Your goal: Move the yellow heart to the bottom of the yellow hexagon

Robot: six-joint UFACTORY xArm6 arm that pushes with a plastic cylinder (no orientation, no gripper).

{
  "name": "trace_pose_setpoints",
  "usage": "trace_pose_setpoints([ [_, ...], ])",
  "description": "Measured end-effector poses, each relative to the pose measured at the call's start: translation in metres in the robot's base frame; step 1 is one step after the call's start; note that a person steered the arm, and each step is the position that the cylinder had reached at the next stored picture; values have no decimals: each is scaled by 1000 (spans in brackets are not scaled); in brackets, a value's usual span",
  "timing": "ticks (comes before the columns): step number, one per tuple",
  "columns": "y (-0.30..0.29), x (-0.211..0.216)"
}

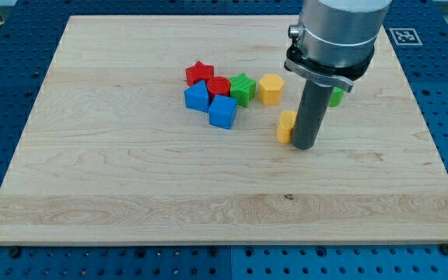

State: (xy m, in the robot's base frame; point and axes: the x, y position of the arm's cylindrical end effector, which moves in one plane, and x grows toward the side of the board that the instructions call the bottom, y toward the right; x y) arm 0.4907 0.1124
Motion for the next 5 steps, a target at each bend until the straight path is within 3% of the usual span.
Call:
trace_pose_setpoints([
  [2, 72, 1],
  [5, -55, -8],
])
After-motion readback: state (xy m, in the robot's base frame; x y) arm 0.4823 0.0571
